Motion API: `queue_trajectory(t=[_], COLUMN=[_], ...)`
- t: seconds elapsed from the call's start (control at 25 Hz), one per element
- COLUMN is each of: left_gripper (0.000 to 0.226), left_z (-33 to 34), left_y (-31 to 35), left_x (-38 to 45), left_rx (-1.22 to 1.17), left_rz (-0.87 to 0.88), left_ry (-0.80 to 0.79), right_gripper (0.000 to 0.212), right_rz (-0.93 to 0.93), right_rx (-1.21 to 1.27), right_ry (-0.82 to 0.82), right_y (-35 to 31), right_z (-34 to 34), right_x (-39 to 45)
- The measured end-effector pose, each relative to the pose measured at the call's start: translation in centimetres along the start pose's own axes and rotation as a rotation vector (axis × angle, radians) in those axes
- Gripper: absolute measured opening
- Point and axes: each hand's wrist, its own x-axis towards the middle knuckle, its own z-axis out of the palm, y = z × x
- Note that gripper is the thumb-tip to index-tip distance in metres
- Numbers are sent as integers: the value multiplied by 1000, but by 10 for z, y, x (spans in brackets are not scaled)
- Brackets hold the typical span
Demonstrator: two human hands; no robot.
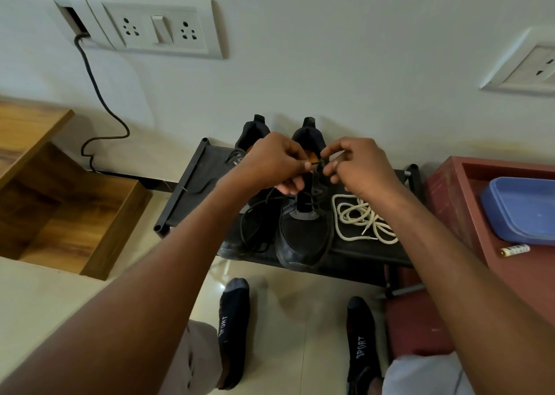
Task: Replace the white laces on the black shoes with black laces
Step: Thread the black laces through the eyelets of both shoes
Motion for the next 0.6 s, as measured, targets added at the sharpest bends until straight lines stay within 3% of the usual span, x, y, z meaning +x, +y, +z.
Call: queue_trajectory(t=[0.08,0.2,0.6], left_gripper=[10,11,21], left_z=[5,10,29], left_y=[-3,-9,-6], left_x=[1,3,3], left_rx=[175,344,707], left_rz=[-10,17,92], left_ry=[36,63,127], right_gripper=[50,76,63], right_rz=[-88,-188,-127], right_rx=[-254,-385,-317], right_ry=[-89,-204,-286], right_y=[3,1,10], right_z=[5,13,-7], right_x=[-3,-9,1])
